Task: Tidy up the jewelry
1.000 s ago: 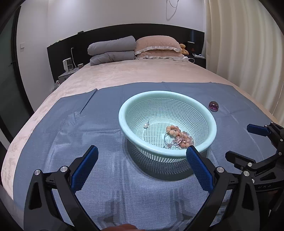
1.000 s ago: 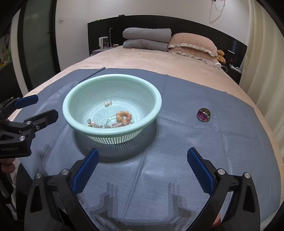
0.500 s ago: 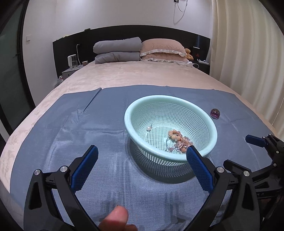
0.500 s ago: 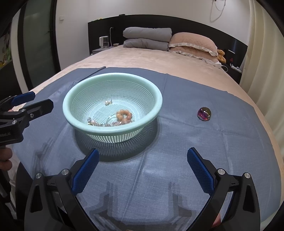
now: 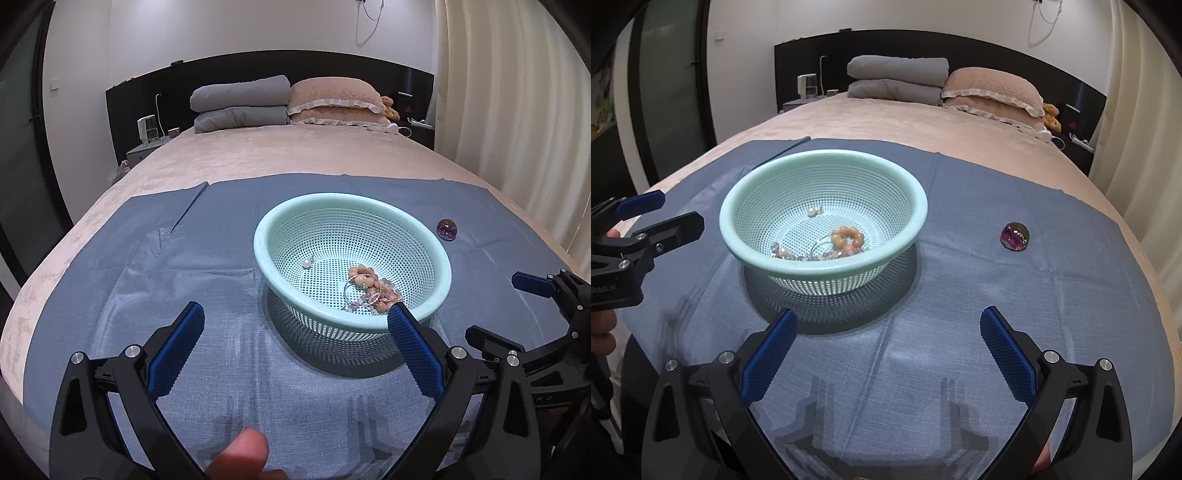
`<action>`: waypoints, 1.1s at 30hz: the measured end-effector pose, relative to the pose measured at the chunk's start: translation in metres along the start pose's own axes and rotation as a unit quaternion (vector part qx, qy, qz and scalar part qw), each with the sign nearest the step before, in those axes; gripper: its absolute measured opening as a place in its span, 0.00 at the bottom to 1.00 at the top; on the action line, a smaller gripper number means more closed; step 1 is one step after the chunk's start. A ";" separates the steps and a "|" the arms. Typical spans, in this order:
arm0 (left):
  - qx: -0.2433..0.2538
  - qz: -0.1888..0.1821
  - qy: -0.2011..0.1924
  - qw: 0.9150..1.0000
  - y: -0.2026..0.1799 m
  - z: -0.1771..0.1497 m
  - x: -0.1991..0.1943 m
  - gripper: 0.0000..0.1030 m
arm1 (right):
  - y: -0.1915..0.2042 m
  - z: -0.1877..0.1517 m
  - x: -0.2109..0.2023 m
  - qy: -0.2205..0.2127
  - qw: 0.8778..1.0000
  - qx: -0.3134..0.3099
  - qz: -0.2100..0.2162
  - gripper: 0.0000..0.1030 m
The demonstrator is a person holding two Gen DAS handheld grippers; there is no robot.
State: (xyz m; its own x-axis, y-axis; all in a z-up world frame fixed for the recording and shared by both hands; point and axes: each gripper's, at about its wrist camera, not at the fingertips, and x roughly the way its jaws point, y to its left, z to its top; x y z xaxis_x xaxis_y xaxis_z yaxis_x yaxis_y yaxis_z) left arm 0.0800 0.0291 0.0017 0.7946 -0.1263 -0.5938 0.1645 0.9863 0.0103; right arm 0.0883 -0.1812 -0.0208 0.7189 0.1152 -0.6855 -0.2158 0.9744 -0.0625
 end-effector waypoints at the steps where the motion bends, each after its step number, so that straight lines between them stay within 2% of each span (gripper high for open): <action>1: 0.001 0.001 -0.001 1.000 0.000 0.000 0.000 0.94 | 0.000 0.000 0.000 0.000 1.000 0.000 0.000 0.93; 9: 0.002 0.006 -0.005 1.000 -0.002 0.000 -0.002 0.94 | 0.001 -0.001 0.001 0.001 1.000 0.001 0.000 0.93; 12: 0.021 0.012 -0.009 1.000 -0.007 -0.002 -0.003 0.95 | 0.001 -0.001 0.000 0.001 1.000 0.000 0.000 0.93; 17: 0.021 -0.012 -0.003 1.000 -0.011 -0.002 -0.004 0.95 | 0.001 -0.002 0.000 0.000 1.000 0.000 0.001 0.92; 21: 0.031 -0.005 -0.006 0.999 -0.013 -0.001 -0.006 0.95 | 0.001 -0.003 0.000 0.000 1.000 0.001 0.001 0.92; 33: 0.010 -0.003 0.004 1.000 -0.006 -0.001 -0.002 0.95 | 0.002 -0.003 0.001 0.001 1.000 0.000 0.000 0.93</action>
State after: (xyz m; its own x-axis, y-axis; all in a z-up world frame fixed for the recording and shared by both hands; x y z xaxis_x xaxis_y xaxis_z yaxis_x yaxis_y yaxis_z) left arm 0.0770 0.0236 0.0024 0.7890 -0.1307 -0.6003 0.1799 0.9834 0.0224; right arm 0.0865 -0.1793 -0.0233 0.7176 0.1154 -0.6868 -0.2156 0.9745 -0.0616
